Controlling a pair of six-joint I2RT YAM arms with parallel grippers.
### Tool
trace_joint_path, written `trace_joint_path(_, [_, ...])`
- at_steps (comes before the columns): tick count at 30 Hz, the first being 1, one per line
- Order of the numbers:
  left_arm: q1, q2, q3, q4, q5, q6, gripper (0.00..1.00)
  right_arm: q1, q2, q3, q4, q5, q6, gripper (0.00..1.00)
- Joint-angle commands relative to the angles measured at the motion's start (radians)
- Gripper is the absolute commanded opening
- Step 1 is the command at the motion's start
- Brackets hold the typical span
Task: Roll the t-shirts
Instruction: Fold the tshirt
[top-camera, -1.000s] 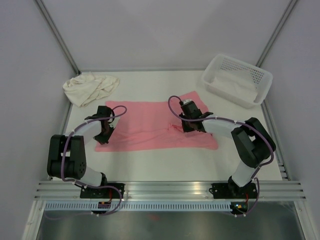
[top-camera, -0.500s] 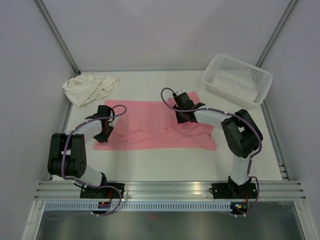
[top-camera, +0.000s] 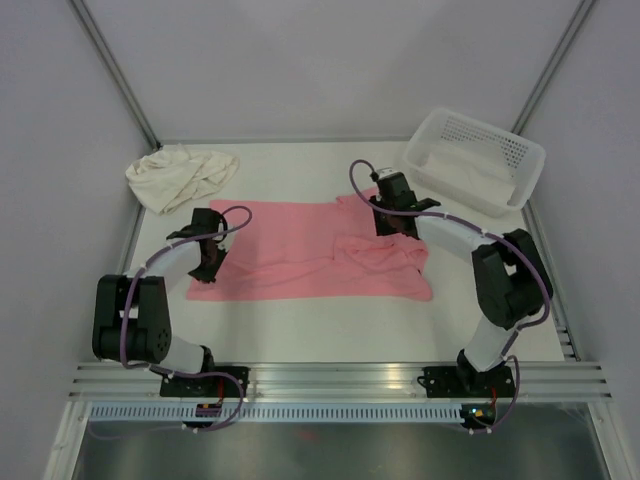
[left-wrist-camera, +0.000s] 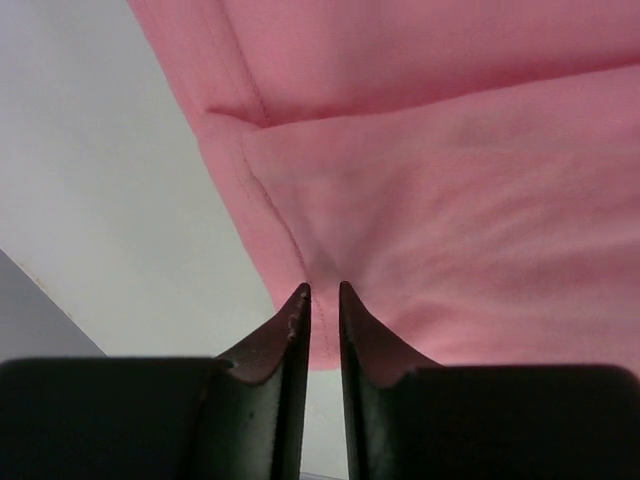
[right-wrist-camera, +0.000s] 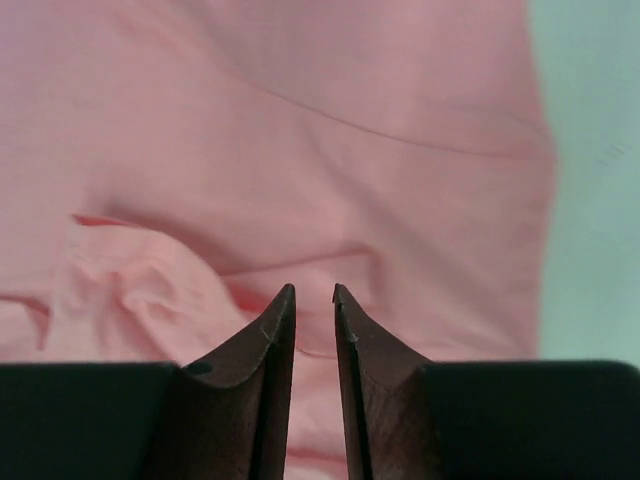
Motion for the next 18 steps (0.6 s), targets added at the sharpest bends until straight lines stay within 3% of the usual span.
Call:
trace_joint_path(1, [-0.008, -0.112, 0.077, -0.026, 0.147, 0.004, 0.26, -0.114, -0.127, -0.080, 0.001, -0.053, 0.028, 0.28])
trace_joint_path(4, [-0.083, -0.172, 0.083, -0.030, 0.174, 0.019, 0.28, -0.158, -0.161, -0.118, -0.014, -0.051, 0.066, 0.24])
trace_joint_path(9, [-0.343, -0.220, 0.120, -0.037, 0.172, 0.003, 0.33, -0.209, -0.232, -0.216, 0.018, -0.094, 0.130, 0.07])
trace_joint_path(13, [-0.457, -0.090, 0.250, -0.040, 0.251, -0.069, 0.40, -0.227, -0.252, -0.288, 0.064, -0.172, 0.149, 0.06])
trace_joint_path(18, [-0.494, 0.094, 0.448, 0.019, 0.370, -0.122, 0.40, -0.235, -0.243, -0.319, 0.128, -0.261, 0.189, 0.00])
